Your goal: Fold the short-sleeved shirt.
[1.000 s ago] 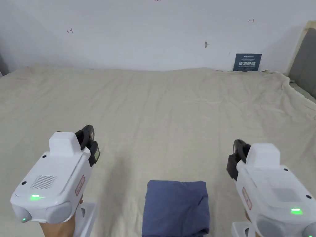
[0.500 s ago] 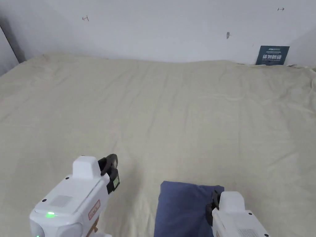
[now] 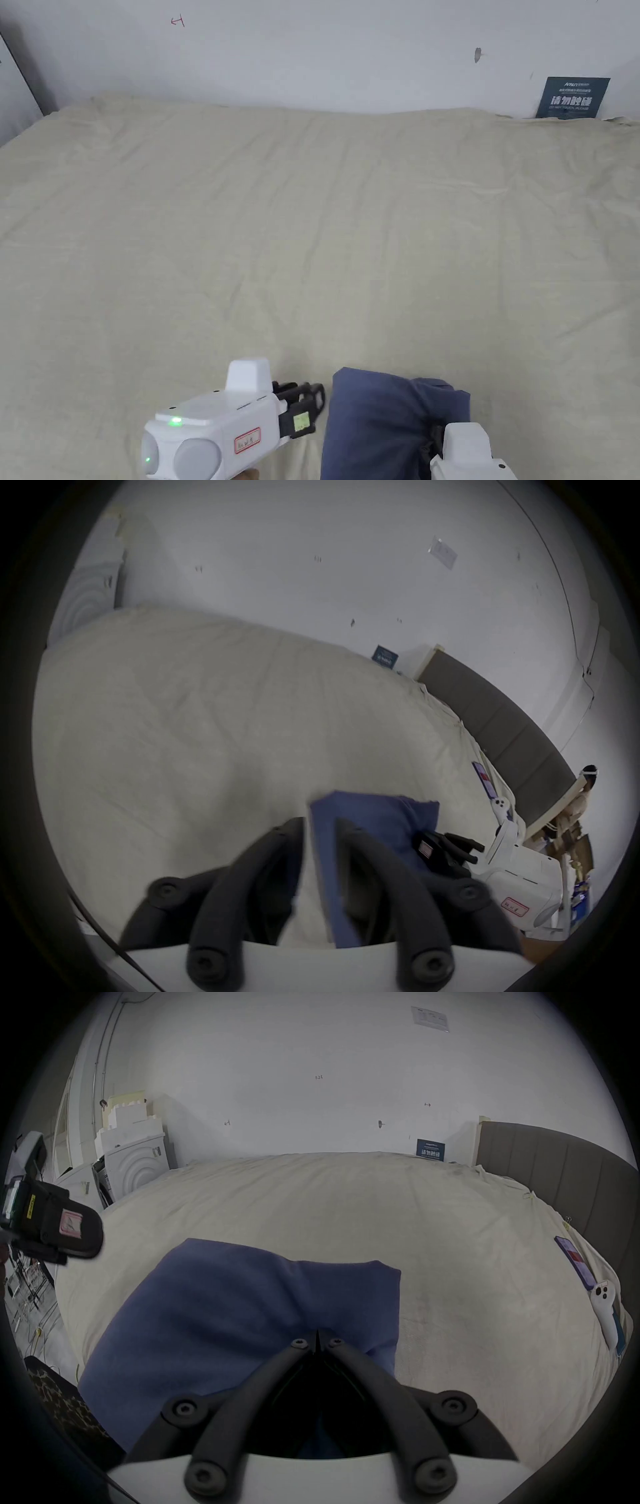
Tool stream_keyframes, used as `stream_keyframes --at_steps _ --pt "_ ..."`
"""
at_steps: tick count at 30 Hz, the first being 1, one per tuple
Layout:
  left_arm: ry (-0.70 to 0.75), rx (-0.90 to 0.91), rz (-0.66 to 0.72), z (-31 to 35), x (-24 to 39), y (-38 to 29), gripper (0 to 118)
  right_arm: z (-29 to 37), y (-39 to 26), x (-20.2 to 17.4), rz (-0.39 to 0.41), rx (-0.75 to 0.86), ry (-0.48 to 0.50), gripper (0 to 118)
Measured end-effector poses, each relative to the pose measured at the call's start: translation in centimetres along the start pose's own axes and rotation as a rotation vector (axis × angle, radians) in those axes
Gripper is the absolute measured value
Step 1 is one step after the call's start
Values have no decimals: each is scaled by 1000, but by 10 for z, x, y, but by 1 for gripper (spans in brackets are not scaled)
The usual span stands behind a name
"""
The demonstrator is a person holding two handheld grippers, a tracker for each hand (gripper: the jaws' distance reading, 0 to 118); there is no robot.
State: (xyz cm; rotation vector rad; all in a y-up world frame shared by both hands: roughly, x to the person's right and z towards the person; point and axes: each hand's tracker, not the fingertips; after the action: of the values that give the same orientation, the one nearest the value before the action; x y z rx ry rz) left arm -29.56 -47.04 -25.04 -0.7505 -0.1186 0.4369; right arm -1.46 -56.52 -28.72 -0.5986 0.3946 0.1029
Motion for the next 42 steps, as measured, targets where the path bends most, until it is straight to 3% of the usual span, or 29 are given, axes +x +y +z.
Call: stream_keyframes --at_steps 1,3,8,10,13,17,20,24,32,42 --pt "-4 -48 19 -8 0 1 63 0 0 1 0 2 2 0" --pt "-20 -130 43 -27 0 0 91 1 -1 0 3 2 7 0" --pt "-86 -266 85 -58 -5 -1 94 1 0 2 -9 -4 18 0" --pt "-105 -288 95 -66 -6 0 90 2 -1 2 -12 -4 23 0" --pt "-152 -363 84 -76 -5 0 61 1 -1 3 -17 -8 27 0" --pt "-145 -379 65 -81 -7 2 43 1 1 4 -12 -18 37 0" --pt "-170 -392 130 -82 -16 5 21 3 6 4 -6 -28 54 0" --pt "-190 -363 111 -74 -10 7 17 16 21 7 0 -18 74 0" --pt "-152 -305 -16 -36 -26 56 16 65 84 22 25 187 52 0" --pt "99 -202 -20 48 -148 132 16 98 138 21 29 312 -11 0"
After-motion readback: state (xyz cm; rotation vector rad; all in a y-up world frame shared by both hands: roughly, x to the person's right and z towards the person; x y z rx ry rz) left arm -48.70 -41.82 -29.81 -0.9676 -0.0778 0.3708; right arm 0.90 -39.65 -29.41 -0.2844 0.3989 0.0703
